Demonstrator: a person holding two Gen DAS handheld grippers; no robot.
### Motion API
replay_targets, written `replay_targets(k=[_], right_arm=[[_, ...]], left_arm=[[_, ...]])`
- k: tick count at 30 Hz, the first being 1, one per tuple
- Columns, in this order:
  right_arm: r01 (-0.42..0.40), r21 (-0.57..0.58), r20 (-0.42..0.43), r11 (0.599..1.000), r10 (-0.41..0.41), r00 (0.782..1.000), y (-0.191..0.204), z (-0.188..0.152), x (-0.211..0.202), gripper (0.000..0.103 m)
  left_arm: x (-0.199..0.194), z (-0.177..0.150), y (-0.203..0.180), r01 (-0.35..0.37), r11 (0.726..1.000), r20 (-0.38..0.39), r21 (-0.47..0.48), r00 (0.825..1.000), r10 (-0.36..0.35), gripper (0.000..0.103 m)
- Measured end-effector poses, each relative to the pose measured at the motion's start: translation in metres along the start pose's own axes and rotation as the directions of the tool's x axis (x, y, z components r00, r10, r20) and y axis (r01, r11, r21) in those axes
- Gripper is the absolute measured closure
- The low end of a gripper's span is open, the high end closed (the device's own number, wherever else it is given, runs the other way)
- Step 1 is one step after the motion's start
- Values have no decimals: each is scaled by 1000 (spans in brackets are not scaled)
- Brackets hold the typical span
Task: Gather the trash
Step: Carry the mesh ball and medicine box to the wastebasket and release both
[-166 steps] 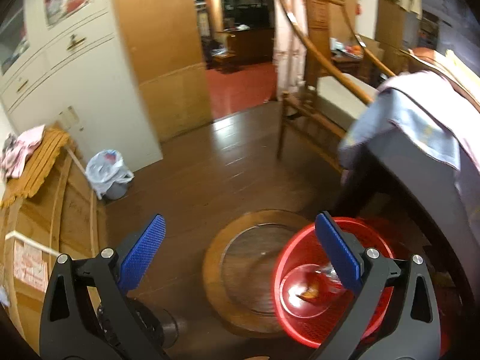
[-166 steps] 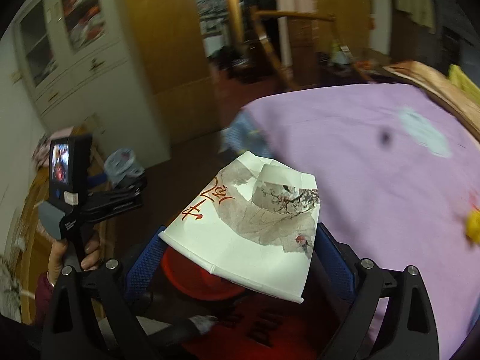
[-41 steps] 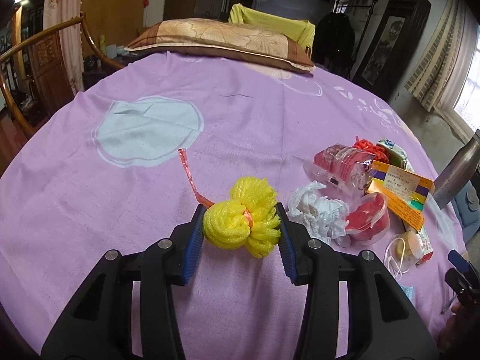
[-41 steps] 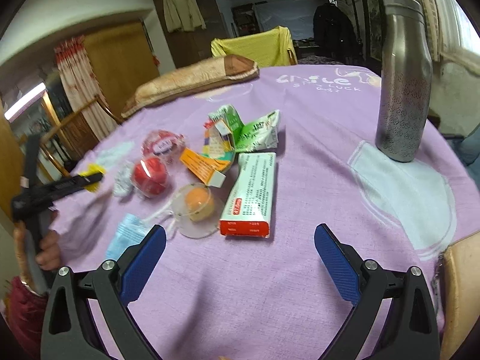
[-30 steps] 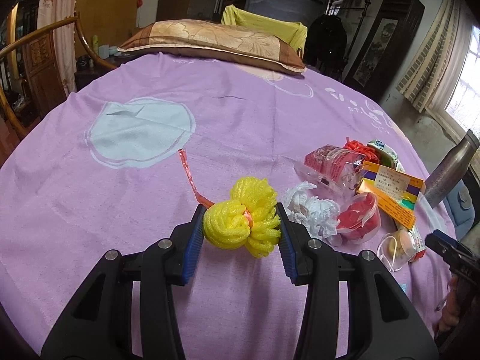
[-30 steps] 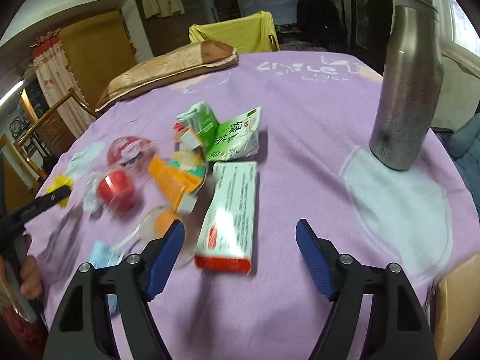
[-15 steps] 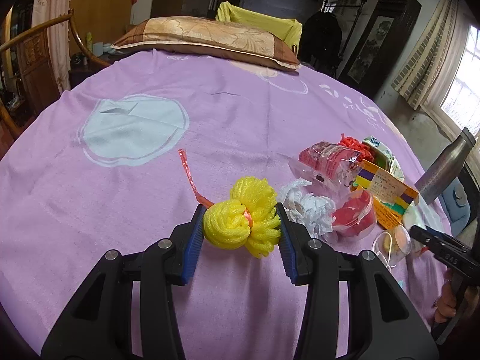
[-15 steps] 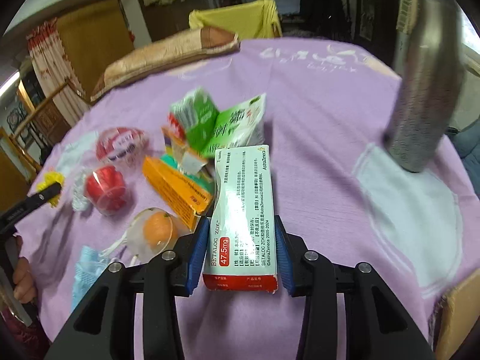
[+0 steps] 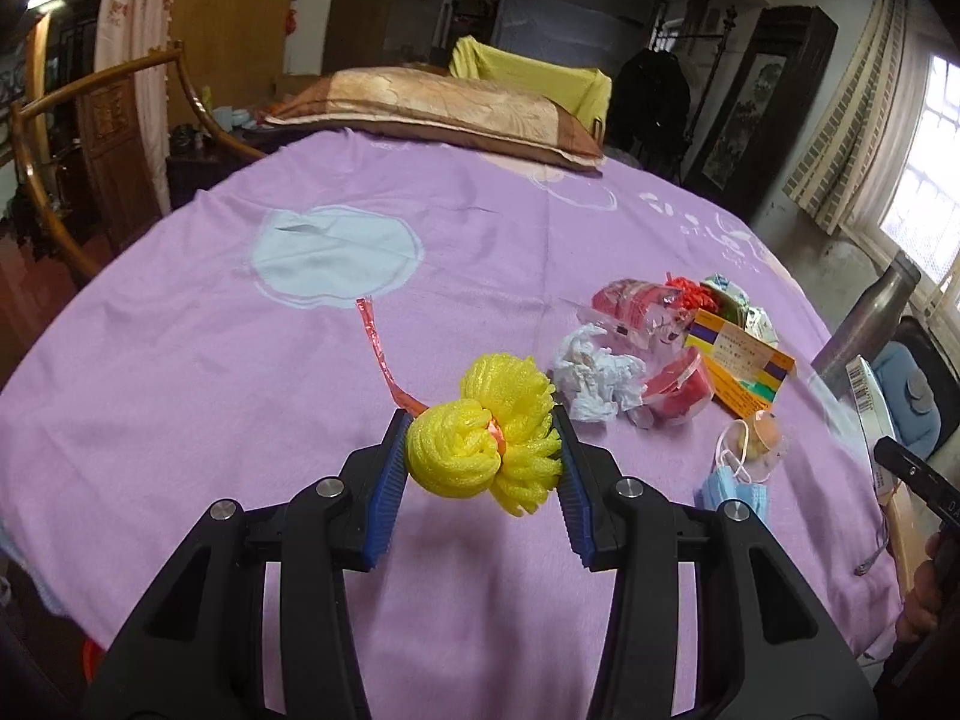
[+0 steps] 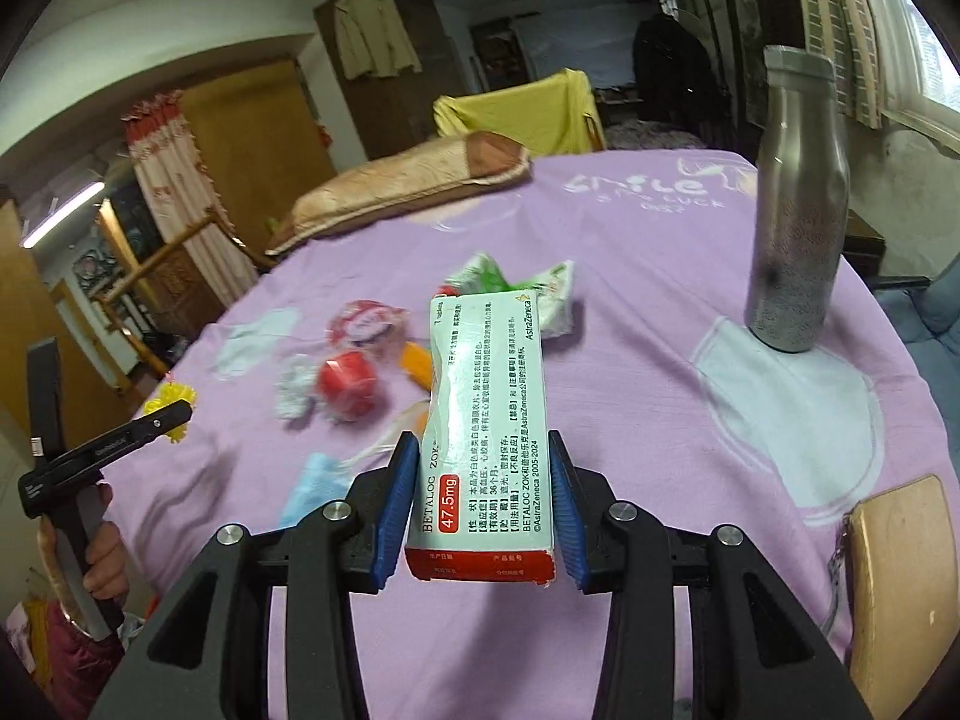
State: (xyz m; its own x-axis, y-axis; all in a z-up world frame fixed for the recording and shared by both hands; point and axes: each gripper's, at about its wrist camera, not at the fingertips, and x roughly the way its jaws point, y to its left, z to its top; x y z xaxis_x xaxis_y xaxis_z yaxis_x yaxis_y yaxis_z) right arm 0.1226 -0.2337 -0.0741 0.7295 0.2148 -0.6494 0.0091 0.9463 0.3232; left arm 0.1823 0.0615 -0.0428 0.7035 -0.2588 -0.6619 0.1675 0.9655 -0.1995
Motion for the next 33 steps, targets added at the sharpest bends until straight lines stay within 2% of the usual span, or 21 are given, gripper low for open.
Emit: replay_targets(k=[5,12,19,23,24,25,27,31,32,33], right_arm=[[-64,-20,15,998,65,998,16,-5,-15,61],[-165,-66,3,984,166,986,54,-12,-25,61],[-238,-134,-42,962,234,971,103,-21,-24,61],[-274,-171,-85,946,263,961,137,-26,-17,61],[-286,-181,-100,941,272,957,147,-29,-14,61],[-301,-194,-118,934,282,952,159,-30,-11,61],[-323,-216,-143,922,297,944,179,-34,-8,61],[-379,-287,-208,880,329,921,231,-48,-2,61],[-394,-303,-227,868,336,914,244,-53,0,61],[-408,-315,-243,857,342,908,254,-56,1,61]], left_arm=[[-37,-8,20,-30,998,45,-46,998,32,57],[-95,-39,66,-137,985,84,-109,986,146,57],[-133,-97,134,-267,941,33,-206,959,280,57],[-135,-136,175,-322,911,-47,-257,946,321,55],[-134,-143,185,-334,904,-66,-266,942,329,47],[-132,-151,193,-354,893,-90,-277,935,343,28],[-134,-169,212,-409,856,-121,-316,912,391,10],[-143,-188,237,-423,832,-135,-360,906,402,8],[-146,-190,241,-433,824,-135,-365,901,413,8],[-151,-194,247,-458,809,-136,-369,888,440,8]])
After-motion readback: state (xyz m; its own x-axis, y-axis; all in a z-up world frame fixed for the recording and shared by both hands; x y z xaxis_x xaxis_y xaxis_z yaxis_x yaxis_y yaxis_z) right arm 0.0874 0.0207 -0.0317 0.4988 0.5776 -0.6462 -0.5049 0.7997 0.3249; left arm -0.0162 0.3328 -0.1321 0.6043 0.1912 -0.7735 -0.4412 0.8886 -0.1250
